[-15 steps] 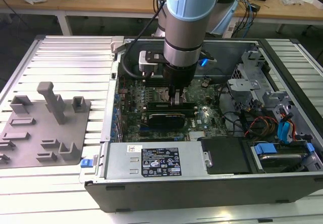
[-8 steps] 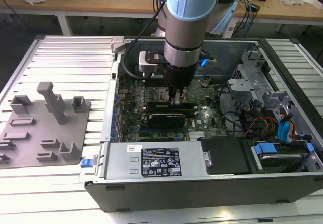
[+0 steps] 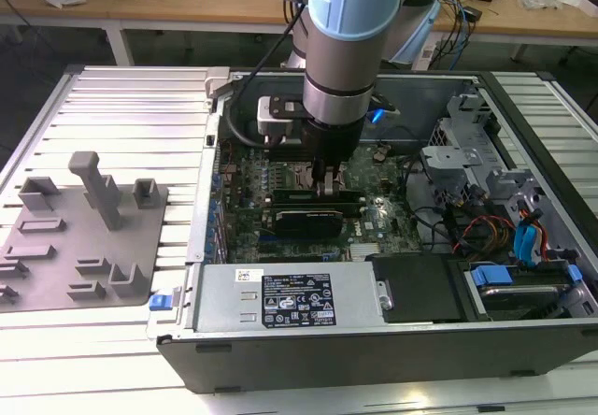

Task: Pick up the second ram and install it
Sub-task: 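Insert the second ram into the second slot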

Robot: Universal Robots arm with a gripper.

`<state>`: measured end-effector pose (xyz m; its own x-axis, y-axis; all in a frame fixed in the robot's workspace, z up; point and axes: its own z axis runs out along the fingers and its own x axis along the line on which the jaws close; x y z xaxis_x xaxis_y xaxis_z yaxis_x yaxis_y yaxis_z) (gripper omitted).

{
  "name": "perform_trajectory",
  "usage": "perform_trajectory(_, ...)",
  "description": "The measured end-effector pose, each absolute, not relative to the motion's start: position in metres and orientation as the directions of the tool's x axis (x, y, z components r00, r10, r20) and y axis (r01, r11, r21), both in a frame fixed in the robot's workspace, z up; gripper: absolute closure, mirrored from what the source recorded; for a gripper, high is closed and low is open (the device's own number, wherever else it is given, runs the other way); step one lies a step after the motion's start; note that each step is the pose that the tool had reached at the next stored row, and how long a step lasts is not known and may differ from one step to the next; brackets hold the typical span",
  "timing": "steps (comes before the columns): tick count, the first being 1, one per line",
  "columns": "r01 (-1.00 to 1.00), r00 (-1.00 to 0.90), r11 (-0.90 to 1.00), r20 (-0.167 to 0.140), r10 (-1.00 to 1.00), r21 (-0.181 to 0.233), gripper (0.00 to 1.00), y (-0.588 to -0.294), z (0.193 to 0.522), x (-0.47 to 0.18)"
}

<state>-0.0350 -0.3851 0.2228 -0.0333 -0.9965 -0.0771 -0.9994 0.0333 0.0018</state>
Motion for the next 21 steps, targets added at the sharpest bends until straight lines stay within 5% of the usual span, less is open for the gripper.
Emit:
perform_trajectory(12, -1.000, -0.028, 0.028, -0.078, -0.997, 0.002, 0.79, -0.385, 0.222, -0.034)
perform_trajectory(16, -1.000, -0.028, 0.028, -0.071, -0.997, 0.001, 0.79, -0.383, 0.254, -0.034)
perform_trajectory(18, -1.000, -0.028, 0.028, -0.056, -0.998, 0.001, 0.89, -0.380, 0.265, -0.034)
perform_trajectory(21, -1.000, -0.028, 0.028, -0.044, -0.999, 0.000, 0.89, -0.378, 0.269, -0.034)
